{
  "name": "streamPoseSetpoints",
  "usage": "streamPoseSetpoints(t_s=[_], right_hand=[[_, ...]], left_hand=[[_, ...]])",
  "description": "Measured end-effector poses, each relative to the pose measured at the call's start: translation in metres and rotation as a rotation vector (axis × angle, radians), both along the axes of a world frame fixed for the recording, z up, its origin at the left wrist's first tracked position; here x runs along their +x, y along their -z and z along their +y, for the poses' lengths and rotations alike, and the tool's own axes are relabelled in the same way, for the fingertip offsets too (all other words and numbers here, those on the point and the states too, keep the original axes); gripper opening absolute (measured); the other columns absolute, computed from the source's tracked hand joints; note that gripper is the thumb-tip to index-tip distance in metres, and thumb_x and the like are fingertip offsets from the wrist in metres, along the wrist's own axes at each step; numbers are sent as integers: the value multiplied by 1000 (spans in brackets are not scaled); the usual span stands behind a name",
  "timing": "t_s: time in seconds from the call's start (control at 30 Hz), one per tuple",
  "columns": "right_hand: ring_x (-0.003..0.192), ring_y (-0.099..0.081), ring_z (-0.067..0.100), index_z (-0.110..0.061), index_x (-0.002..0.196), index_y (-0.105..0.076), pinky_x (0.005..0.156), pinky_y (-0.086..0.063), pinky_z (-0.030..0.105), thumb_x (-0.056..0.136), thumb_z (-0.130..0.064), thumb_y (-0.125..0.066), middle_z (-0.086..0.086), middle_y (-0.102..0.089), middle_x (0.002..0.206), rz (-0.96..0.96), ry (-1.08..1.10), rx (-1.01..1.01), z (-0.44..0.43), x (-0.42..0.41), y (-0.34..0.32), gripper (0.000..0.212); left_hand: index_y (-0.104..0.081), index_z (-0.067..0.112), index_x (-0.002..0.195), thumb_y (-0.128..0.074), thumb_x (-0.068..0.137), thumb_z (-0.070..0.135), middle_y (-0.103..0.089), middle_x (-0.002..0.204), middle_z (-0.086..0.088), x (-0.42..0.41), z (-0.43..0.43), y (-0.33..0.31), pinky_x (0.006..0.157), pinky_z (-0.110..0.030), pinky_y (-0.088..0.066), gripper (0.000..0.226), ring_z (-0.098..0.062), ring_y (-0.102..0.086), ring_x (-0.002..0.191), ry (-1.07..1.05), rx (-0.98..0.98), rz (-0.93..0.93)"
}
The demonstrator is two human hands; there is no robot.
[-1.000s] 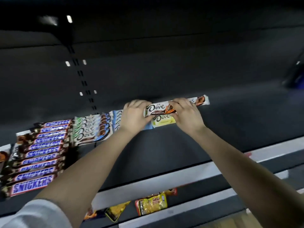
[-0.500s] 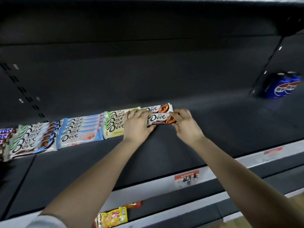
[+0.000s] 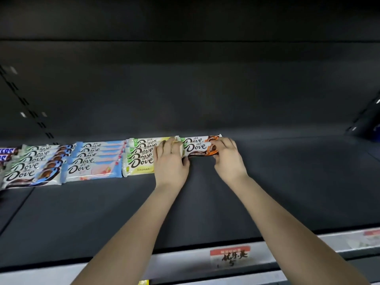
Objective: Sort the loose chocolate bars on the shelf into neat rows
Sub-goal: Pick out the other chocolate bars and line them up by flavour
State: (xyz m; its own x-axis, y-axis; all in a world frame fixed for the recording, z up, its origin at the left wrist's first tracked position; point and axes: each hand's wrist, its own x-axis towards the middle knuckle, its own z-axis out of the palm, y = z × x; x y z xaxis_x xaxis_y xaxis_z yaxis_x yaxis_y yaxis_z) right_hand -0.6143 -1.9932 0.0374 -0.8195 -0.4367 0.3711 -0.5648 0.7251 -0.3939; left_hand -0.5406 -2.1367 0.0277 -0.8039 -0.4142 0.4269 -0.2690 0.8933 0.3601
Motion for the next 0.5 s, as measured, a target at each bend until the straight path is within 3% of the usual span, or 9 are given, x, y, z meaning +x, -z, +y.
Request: streamPoseSetpoints(t_s=[0.17,0.4,0.5], right_hand=[[130,-35,16,-12,125,-56,100,-24,12,79,11,-49,2,-45,133,-87,6,-159,-3,-5,10,52],[132,-34,15,-12,119,-60,102,-24,14,81,8,-51,-2,-48,132,-17,-22,-163,-5,-10,16,44],[130,-37,19,-12,117,-62,109,-31,27,78,6,-53,1,-51,131,23,-32,-169,-5,-9,16,43]], left_hand=[[-50,18,128,-54,89,27,-37,144,-4,-2,0,1,116,-42,-11,41,-30,-25,135,-25,-11,-29],[-51,17,128,-55,88,27,-41,141,-5,-3,0,3,114,-42,-15,41,-32,-28,132,-19,-28,-9],[-51,18,127,-54,88,26,-42,141,-4,-3,0,5,114,-41,-14,39,-30,-30,131,-20,-32,-3]])
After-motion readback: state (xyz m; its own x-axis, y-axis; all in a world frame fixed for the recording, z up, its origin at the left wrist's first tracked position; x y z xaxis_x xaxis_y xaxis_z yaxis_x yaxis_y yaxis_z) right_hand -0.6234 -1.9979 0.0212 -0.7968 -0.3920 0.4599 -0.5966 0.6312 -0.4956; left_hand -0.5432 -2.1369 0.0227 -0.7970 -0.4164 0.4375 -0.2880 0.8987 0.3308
